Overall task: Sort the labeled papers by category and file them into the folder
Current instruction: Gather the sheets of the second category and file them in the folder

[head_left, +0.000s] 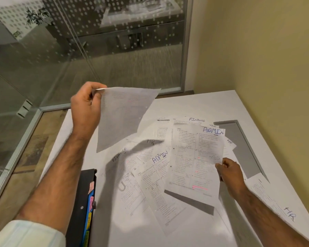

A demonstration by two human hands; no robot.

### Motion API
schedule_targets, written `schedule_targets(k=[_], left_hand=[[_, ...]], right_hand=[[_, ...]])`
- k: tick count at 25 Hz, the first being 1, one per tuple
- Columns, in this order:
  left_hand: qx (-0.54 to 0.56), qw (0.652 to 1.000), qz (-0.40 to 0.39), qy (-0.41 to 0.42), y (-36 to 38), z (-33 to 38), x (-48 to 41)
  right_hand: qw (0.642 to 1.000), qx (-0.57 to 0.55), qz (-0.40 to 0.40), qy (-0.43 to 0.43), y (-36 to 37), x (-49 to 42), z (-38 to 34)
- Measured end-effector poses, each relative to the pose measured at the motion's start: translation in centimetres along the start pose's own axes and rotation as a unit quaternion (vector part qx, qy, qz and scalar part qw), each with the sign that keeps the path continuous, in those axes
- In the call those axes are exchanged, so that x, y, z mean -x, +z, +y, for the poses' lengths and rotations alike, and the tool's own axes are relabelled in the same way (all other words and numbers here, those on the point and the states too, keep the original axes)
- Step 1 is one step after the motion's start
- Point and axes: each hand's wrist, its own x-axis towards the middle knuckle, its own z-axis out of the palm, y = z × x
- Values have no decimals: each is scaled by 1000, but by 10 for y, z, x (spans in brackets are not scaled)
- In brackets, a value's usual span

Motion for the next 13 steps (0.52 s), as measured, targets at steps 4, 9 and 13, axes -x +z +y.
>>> schedule_targets(k=[4, 9, 13], left_hand=[[86, 988, -51, -118, 4, 17, -8], [60, 952, -153, -259, 60, -24, 41], [41, 925, -208, -315, 91, -46, 98]], right_hand=[[999, -30, -22, -2, 0, -4, -9], [984, -109, -136, 30, 9, 8, -24], [955, -182, -222, 72, 16, 20, -25]])
